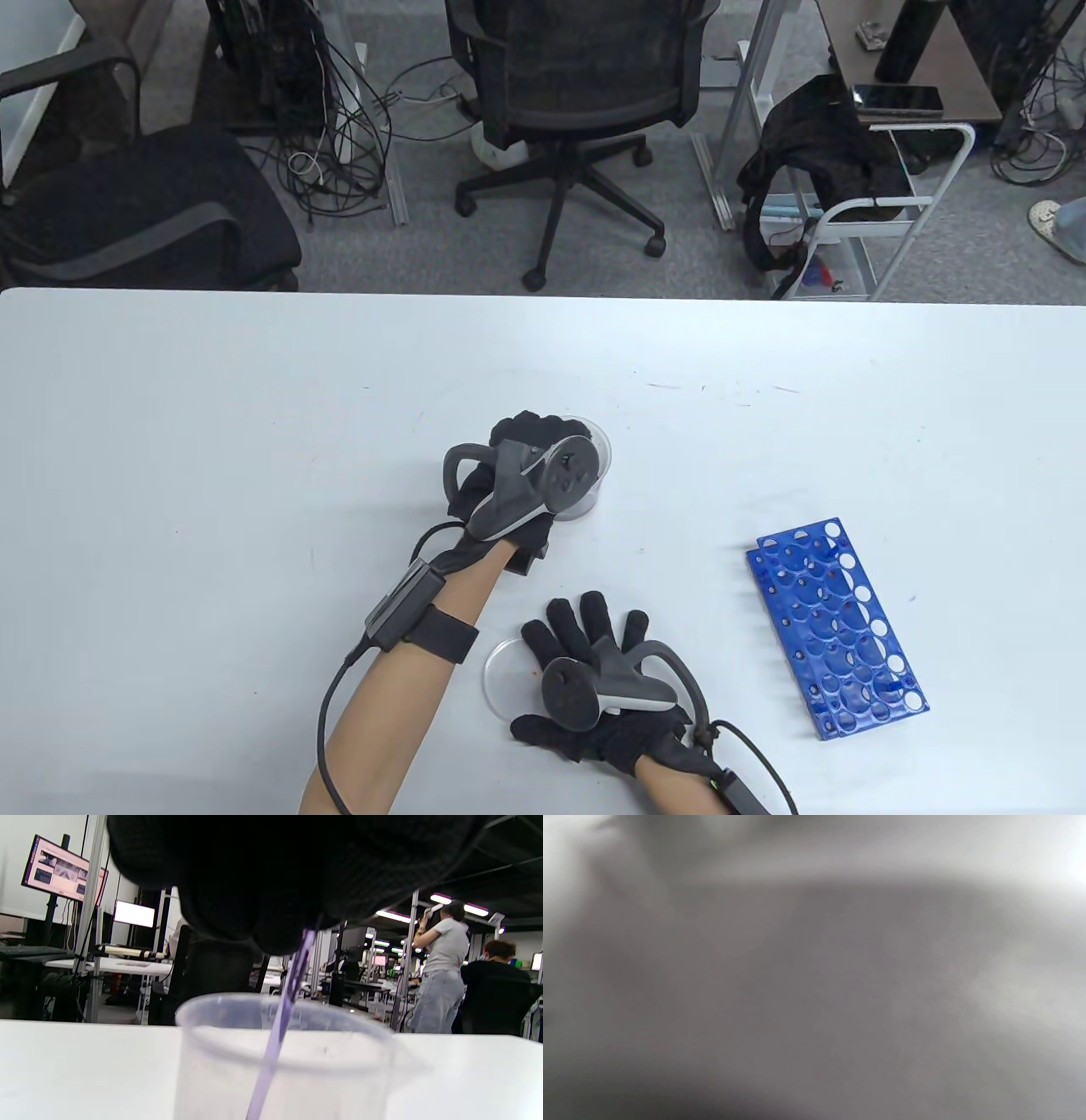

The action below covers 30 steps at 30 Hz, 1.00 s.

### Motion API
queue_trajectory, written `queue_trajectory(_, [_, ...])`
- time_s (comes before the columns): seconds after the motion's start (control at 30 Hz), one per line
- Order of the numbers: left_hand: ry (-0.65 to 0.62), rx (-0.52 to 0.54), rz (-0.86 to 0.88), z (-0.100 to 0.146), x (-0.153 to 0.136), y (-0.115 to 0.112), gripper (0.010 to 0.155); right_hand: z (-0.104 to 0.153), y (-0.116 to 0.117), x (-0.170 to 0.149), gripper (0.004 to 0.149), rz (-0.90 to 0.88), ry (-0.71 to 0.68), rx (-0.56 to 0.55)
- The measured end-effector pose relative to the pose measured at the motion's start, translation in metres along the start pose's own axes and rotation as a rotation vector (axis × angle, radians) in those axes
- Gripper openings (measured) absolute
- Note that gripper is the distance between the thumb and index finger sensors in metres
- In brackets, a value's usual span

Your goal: Dip glass rod and spread liquid on culture dish

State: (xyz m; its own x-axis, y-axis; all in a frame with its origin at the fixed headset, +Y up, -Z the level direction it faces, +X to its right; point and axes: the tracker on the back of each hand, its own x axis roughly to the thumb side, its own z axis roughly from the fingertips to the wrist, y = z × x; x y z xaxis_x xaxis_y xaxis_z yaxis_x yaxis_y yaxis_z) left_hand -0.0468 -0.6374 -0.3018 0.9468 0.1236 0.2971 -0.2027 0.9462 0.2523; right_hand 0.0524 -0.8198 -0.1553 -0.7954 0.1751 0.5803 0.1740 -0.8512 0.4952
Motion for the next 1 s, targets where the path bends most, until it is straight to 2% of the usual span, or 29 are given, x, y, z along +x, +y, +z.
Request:
queue_trajectory(0.23, [-0.079, 0.130, 0.007, 0.026, 0.005, 0.055, 0.035, 0.000, 0.000, 0.000, 0.101, -0.001, 0.000, 0.000])
queue_trajectory(0.43, [-0.120, 0.160, 0.030, 0.056, 0.007, 0.084, 0.035, 0.000, 0.000, 0.000, 0.101, -0.001, 0.000, 0.000])
queue_trajectory(0.67, [-0.154, 0.100, 0.096, 0.099, -0.001, 0.084, 0.035, 0.000, 0.000, 0.000, 0.101, -0.001, 0.000, 0.000])
queue_trajectory(1.0, [-0.189, -0.013, 0.088, 0.156, -0.004, 0.062, 0.035, 0.000, 0.000, 0.000, 0.101, -0.001, 0.000, 0.000])
